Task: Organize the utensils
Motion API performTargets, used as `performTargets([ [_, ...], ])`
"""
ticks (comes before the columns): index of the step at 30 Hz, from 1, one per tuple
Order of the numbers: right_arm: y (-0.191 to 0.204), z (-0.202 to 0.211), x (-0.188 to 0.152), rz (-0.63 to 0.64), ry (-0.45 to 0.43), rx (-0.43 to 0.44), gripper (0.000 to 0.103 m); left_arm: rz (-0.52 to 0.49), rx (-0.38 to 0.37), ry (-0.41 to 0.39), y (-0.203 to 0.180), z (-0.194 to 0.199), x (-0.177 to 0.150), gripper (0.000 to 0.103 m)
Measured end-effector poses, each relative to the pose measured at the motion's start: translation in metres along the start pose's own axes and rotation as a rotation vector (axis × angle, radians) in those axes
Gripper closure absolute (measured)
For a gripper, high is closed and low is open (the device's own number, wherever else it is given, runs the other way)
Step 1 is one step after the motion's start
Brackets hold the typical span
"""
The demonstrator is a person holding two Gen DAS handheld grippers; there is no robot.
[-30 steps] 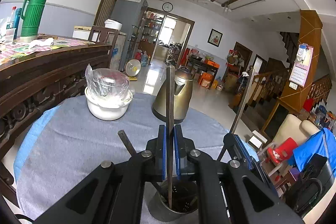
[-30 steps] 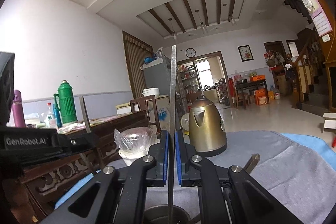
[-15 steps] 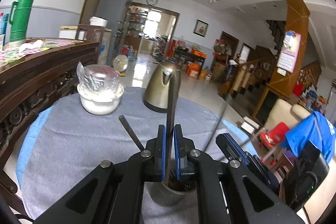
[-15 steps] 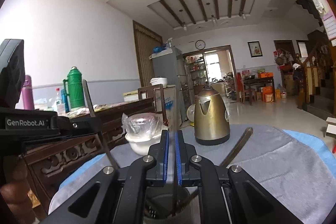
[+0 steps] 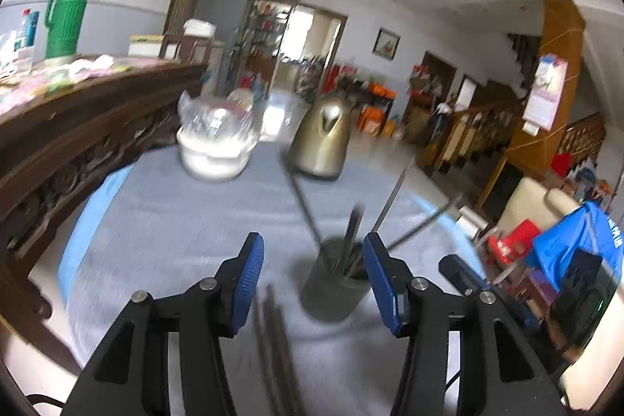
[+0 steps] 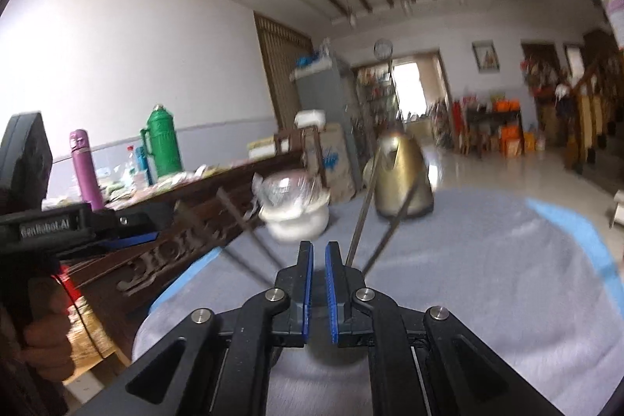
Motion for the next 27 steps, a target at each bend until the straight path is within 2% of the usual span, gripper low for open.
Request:
performTargets([
  [1, -0.001, 0.001, -0.005, -0.005, 0.027, 0.006, 0.089, -0.001, 0.013, 0.021, 0.001, -0.001, -0.006, 0.049],
  [3, -0.004, 0.002, -0.018, -0.025, 0.071, 0.023, 0.075, 0.004, 0.036, 0.077, 0.003, -0.004, -0.022, 0.049],
  [5, -0.006, 0.003, -0.027, -0.040, 0.102, 0.032, 0.072, 0.006, 0.056, 0.137, 0.005, -0.008, -0.040, 0.049],
  [8, -0.012, 0.002, -0.039, -0.069, 0.150, 0.047, 0.072, 0.006, 0.080, 0.198, 0.004, -0.011, -0.057, 0.049],
  [17, -0.012, 0.003, -0.054, -0.089, 0.200, 0.095, 0.072, -0.029, 0.124, 0.354, -0.009, -0.021, -0.098, 0.049],
  [27, -0.029, 0.014, -0.049, -0.128, 0.170, 0.106, 0.072, -0.054, 0.206, 0.470, -0.021, -0.034, -0.110, 0.047],
])
Point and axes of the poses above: each gripper's, at about its wrist camera, not at the fingertips, and z roughly against the way its jaws point, y to its left, x to its top, the point moved 4 cm from there along -z, roughly the way its jaws point, and after that the axes turned 1 degree about y, right-handed, at the moved point
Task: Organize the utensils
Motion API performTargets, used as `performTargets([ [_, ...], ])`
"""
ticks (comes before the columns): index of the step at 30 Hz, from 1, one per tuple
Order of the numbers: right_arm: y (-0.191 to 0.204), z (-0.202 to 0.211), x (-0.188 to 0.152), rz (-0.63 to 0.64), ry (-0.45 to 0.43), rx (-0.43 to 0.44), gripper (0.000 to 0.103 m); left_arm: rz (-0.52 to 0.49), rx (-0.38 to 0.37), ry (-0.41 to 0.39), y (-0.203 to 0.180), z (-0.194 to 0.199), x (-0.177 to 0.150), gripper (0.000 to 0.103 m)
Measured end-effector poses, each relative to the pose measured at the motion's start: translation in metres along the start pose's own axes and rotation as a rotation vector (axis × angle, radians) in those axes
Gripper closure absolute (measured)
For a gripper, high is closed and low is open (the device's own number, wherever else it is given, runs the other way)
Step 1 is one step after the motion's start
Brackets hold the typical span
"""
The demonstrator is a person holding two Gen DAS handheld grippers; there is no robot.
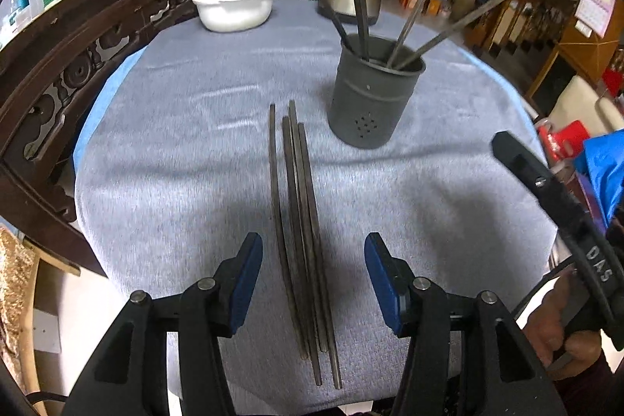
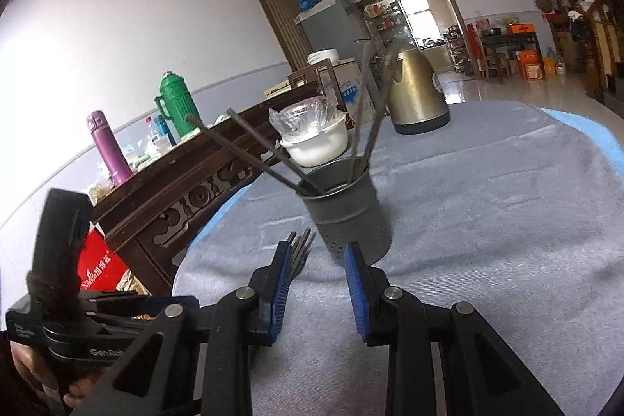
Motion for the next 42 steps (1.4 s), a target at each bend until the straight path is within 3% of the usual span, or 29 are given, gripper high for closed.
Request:
performTargets([
  [24, -0.077, 0.016, 0.002, -0.124, -0.004, -0.019, 0.071, -0.027, 0.141, 0.152, -0.037, -0.023, 0.011, 0.046],
  [26, -0.084, 0.017, 0.000, -0.141, 0.006, -0.018, 0.065, -0.034, 0.156, 0.151, -0.039, -0.022, 0.014, 0.046],
  [27, -0.086, 0.017, -0.001, -0.142, 0.008, -0.019, 0.053, -0.035, 0.161, 0.149, -0.039, -0.021, 0.015, 0.046],
  [29, -0.087, 0.020, -0.002, -0.135, 0.000, -0.019, 0.042, -0.031, 0.175, 0.143, -0.039, -0.019, 0.017, 0.045],
  [42, -0.053, 0.024, -0.001, -0.045, 0.098, 0.068, 0.042, 0.152, 0.187, 0.076, -0.010, -0.001, 0.015, 0.045],
])
Point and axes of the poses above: each gripper's, at about its wrist camera, not at the fingertips, and z roughly against the way its jaws point, y to its left, x to its top, the point moved 4 cm from there along -z, roughly the way its jaws point, and after that the axes turned 1 degree about y, right-handed, at the moved point
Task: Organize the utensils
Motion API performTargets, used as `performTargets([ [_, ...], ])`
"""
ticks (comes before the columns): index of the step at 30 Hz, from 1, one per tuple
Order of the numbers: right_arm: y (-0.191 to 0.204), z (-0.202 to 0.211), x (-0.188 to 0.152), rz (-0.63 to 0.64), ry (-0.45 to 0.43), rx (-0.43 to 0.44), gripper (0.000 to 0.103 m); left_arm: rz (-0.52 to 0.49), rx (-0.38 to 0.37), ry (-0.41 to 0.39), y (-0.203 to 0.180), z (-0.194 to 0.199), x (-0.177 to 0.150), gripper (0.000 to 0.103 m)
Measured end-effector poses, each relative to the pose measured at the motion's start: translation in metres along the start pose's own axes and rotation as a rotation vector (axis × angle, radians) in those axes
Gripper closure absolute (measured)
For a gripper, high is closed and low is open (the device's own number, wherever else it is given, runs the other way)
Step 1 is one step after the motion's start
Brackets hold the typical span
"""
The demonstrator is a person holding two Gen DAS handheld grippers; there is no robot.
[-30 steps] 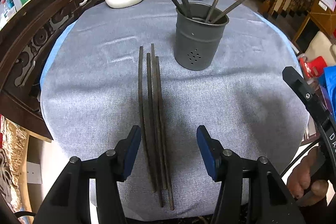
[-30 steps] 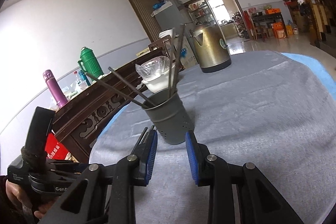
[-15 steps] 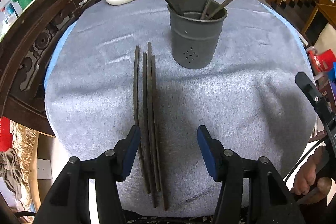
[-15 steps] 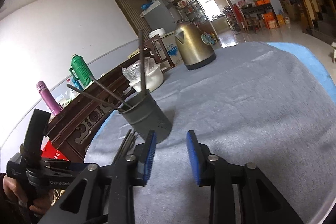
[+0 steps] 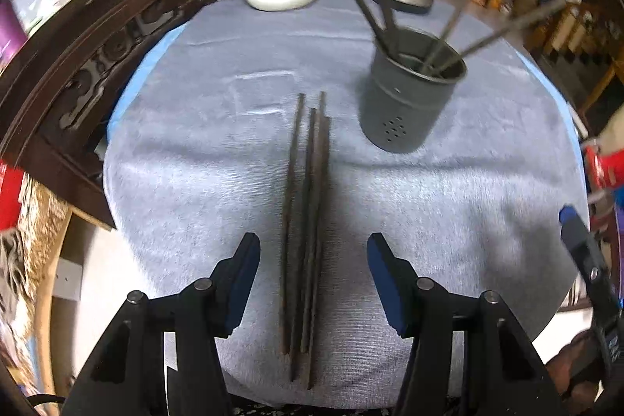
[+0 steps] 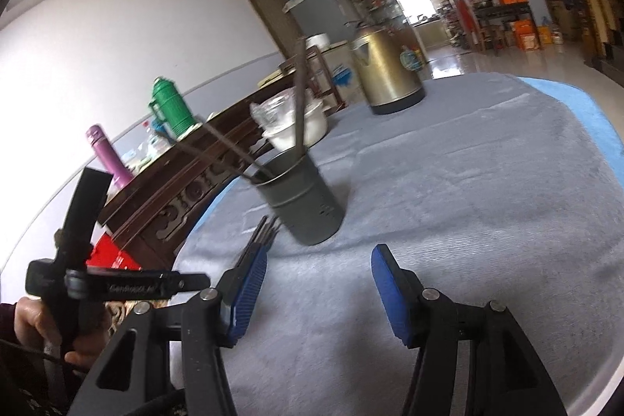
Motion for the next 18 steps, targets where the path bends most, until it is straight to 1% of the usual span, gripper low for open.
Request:
performTargets([
  [6, 0.026, 0.005, 0.007, 0.122, 0.045, 0.047, 0.042, 0.102, 0.049, -0.083, 0.028, 0.018, -0.006, 0.045],
  [11, 0.036, 0.016, 0.018, 0.178, 0.038, 0.060, 0.042, 0.165, 0.067, -0.153, 0.043, 0.034, -0.005, 0.044],
  [13, 0.037, 0.022, 0.021, 0.183, 0.022, 0.057, 0.042, 0.161, 0.069, -0.174, 0.043, 0.038, -0.002, 0.044],
  [18, 0.030, 0.033, 0.022, 0.128, -0.011, 0.031, 0.042, 0.085, 0.080, -0.229, 0.032, 0.048, 0.009, 0.043],
])
Point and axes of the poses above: each gripper's, at about its wrist camera, not at the fingertips, and z roughly against the way its jaws point, y to its left, x to its top, the point moved 4 cm from there along -z, roughly the way its jaws point, and after that the axes turned 1 degree about y, right-handed, at the moved point
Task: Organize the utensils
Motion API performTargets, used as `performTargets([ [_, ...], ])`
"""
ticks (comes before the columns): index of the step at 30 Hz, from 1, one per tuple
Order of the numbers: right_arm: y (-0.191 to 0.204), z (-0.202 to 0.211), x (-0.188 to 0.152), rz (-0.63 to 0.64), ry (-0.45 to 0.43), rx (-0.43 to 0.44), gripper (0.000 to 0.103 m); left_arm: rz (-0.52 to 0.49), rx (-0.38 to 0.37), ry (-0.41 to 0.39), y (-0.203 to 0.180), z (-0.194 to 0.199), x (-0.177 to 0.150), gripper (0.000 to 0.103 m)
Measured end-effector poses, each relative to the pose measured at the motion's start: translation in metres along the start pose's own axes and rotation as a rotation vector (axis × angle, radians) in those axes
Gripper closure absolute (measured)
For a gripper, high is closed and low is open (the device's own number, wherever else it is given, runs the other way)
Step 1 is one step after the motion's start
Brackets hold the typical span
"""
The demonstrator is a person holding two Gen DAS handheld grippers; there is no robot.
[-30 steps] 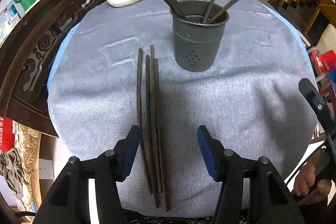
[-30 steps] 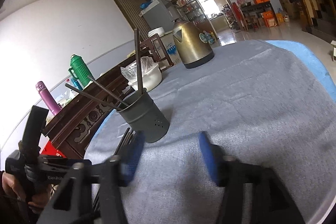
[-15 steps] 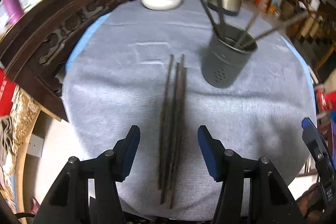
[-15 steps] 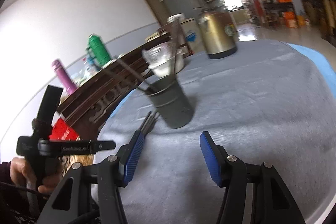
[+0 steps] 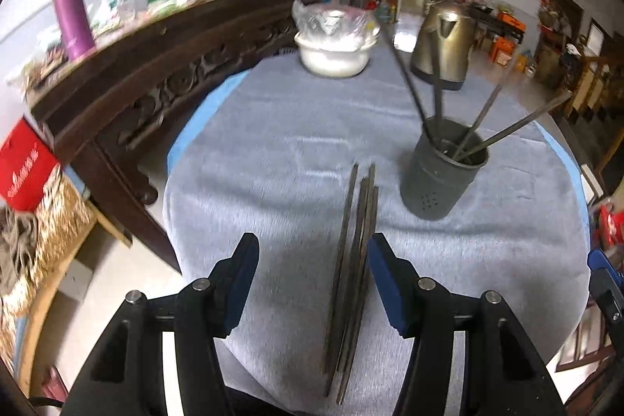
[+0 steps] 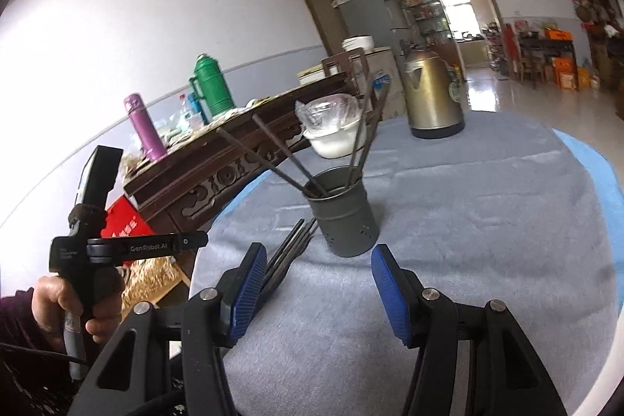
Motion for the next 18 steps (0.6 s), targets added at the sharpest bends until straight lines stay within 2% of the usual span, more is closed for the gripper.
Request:
performTargets([
  [4, -0.001, 0.005, 0.004, -0.025, -0.024, -0.023, 0.042, -0.059, -0.013, -0.025, -0.007, 0.003, 0.007, 0.041],
  [8, 0.000, 0.000, 0.009, -0.046, -0.022, -0.029, 0.042, -0.074, -0.027, -0.022, -0.003, 0.001, 0.010, 0.041],
  [18, 0.020, -0.038, 0.007, -0.063, 0.034, -0.041, 0.043, -0.049, -0.061, 0.056, 0.032, -0.030, 0.006, 0.041],
])
Point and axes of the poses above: each gripper's, at about its wrist camera, not at the fingertips, and z roughly against the way its jaws point, y to its left, x to its top, the point moved 4 cm from there along -z, roughly the way its jaws point, and after that the axes turned 1 degree about y, right-handed, at the moved point
